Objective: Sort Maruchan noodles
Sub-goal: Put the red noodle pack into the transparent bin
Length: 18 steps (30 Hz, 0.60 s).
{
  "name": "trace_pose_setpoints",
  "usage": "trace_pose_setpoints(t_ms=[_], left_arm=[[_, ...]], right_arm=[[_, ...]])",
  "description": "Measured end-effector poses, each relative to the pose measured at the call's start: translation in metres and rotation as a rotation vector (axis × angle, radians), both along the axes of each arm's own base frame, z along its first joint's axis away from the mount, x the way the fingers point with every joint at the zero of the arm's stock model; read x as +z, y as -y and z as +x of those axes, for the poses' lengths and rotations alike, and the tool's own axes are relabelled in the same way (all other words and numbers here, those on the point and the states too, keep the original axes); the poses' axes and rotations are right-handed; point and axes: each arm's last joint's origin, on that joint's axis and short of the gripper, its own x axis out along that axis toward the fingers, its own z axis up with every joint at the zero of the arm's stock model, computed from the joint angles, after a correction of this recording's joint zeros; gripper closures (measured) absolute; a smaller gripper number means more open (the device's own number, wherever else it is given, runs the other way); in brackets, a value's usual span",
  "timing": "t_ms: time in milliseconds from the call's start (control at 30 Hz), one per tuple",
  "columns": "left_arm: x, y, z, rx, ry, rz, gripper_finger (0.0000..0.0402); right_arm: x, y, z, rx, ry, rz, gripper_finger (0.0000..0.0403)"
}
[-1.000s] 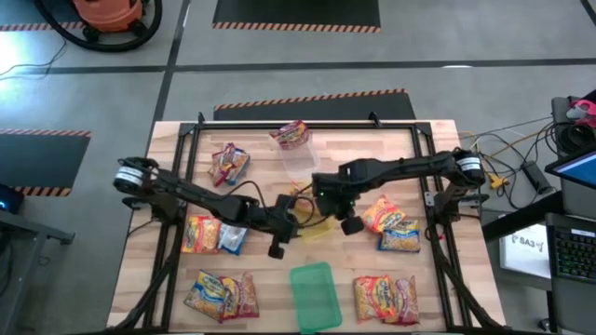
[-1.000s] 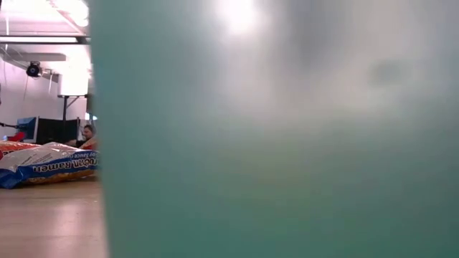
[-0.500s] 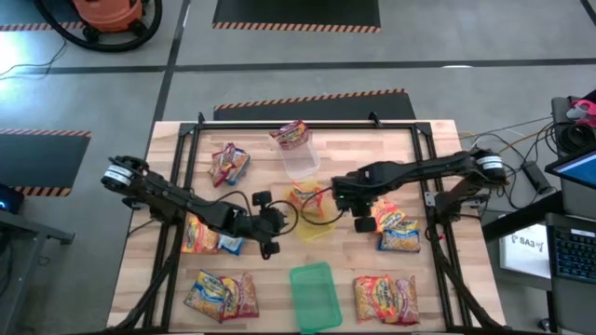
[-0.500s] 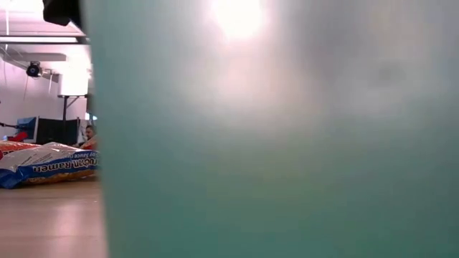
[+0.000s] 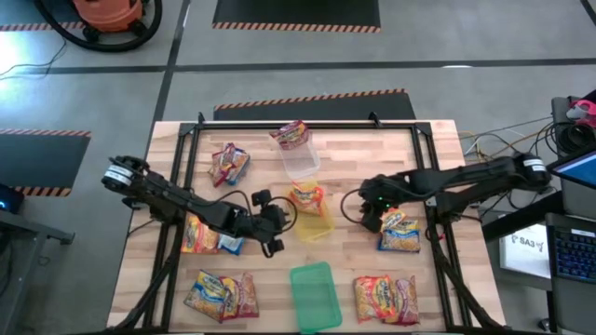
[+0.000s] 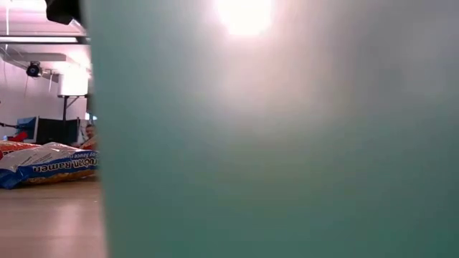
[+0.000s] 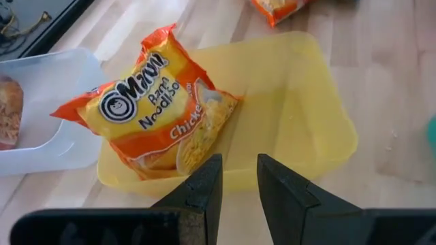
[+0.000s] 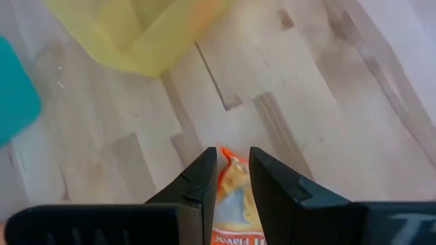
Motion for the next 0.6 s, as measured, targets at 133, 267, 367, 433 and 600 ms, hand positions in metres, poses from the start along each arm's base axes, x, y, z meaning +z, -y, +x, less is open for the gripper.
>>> trace_pose_setpoints(t_ms=[133,267,367,433,600], left_arm=[[0.013,-0.01,0.006,0.077,0.021,-0.038,0.0326],[0.02,-0.035,0.0,0.258,-0.146,0.025,0.0324],[0.025,-0.056,-0.014,0.414,-0.316,0.041,0.0314],[0.028,-0.071,-0.023,0.506,-0.423,0.033,0.0303],[0.033,-0.107,-0.036,0.647,-0.558,0.025,0.028]], right_arm=[[-0.002,0.0,-0.005,-0.001,-0.001,0.0,0.0326],[-0.001,0.0,-0.007,0.007,0.001,-0.005,0.0328],[-0.001,0.0,-0.009,0.024,-0.01,-0.016,0.0324],[-0.002,0.0,-0.01,0.04,-0.019,-0.026,0.0319],[-0.002,0.001,-0.01,0.073,-0.021,-0.054,0.0304]])
